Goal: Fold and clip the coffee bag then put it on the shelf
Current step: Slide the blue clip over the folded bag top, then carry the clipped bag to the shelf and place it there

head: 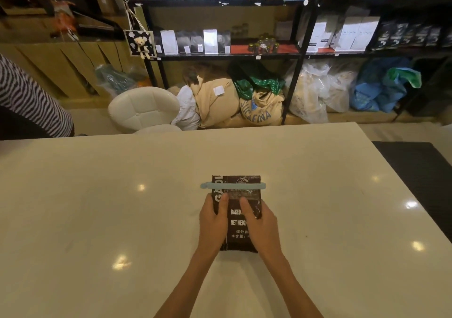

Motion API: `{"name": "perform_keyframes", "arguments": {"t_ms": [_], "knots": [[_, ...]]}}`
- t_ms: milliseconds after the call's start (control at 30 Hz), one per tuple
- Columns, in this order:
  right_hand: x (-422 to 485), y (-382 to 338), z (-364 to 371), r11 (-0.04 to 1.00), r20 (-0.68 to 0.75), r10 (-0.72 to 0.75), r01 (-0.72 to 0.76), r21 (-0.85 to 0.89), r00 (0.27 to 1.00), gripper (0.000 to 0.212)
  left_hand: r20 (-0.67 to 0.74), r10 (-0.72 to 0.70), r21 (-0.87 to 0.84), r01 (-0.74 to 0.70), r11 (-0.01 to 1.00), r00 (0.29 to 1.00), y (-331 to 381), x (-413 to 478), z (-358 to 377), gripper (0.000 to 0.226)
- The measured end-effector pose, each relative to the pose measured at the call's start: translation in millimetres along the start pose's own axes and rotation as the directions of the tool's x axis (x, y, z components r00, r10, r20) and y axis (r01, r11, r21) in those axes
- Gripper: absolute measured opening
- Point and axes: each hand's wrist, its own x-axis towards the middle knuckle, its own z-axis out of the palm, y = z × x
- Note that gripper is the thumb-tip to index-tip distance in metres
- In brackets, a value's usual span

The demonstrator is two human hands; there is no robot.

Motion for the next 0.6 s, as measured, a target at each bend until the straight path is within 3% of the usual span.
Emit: {"name": "perform_keyframes", "arguments": {"t_ms": [67, 133, 300, 433, 600], "knots": [[-7.3, -3.9, 3.7, 0.998, -0.107, -0.015, 0.008, -0.07, 0.994, 0.023, 0.029, -0.015, -0.027, 0.016, 1.0, 0.999, 1.4, -5.7, -3.5, 0.022], [-15.2, -4.1, 6.6, 0.996, -0.23, -0.01, -0.01, -0.088, 0.973, 0.03, 0.146, -0.03, -0.024, 0.034, 0.999, 0.989, 3.4, -6.8, -7.0, 0.027], [-44.8, 3.0, -16.4, 0.985, -0.482, 0.138, -0.169, -0.021, 0.865, 0.056, 0.521, -0.112, 0.074, 0.086, 0.994, 0.846, 4.3, -28.5, -1.9, 0.03], [-78.6, 11.1, -49.6, 0.977, -0.58, 0.205, -0.198, 0.076, 0.789, 0.055, 0.604, -0.099, 0.076, 0.067, 0.995, 0.791, 1.8, -62.4, 28.5, 0.02], [-118.4, 26.6, -105.2, 0.954, -0.555, 0.254, -0.11, 0.279, 0.792, 0.052, 0.714, -0.061, 0.119, -0.035, 0.992, 0.697, 11.0, -95.2, 82.5, 0.023]]}}
